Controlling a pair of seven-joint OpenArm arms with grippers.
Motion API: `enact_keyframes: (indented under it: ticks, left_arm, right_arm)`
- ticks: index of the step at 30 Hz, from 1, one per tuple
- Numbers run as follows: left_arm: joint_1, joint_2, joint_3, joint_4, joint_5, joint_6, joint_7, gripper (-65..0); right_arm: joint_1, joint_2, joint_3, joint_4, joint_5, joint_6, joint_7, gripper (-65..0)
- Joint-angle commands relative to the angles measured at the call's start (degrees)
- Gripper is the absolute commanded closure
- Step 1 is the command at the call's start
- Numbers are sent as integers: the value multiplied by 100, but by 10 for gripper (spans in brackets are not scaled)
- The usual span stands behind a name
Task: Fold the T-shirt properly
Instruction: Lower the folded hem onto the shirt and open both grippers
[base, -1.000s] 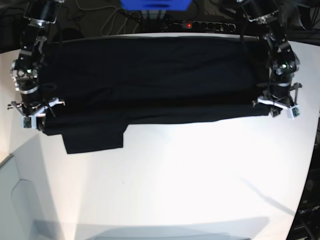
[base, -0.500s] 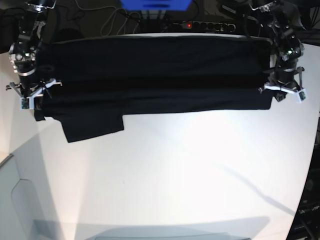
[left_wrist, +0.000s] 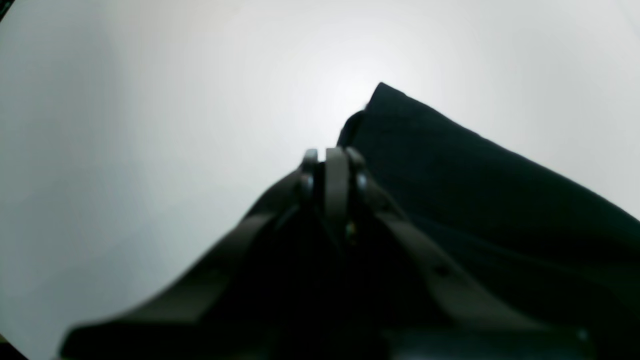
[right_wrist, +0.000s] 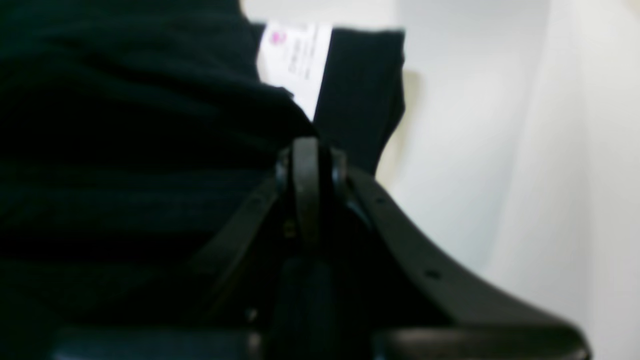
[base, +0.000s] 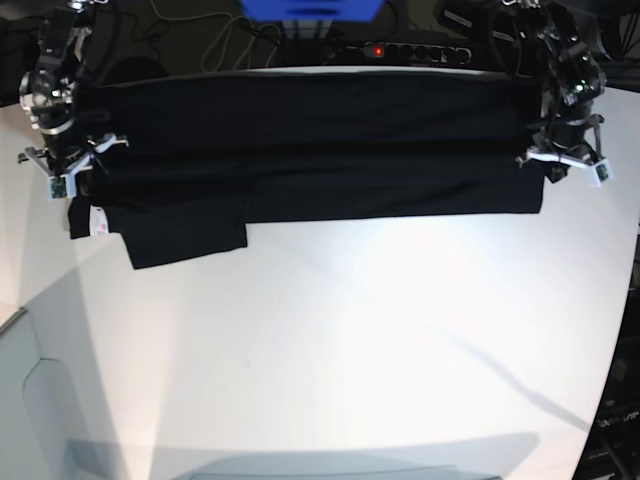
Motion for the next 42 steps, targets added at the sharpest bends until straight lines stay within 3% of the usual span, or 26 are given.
enact_keyframes:
  ticks: [1, 35, 39, 42]
  left_arm:
    - [19, -75, -43, 78, -6, 49, -166, 0]
    - [283, -75, -34, -379, -15, 49, -166, -1]
    - [178, -75, -26, -388, -15, 49, -122, -20]
    - [178, -66, -26, -379, -15, 49, -122, -118]
  right_arm:
    - [34, 101, 52, 32, 26, 79, 133, 0]
    - [-186, 145, 8, -47, -18, 96, 98, -6]
    - [-186, 189, 8, -38, -124, 96, 98, -144]
    - [-177, 198, 105, 94, -211, 96, 125, -254]
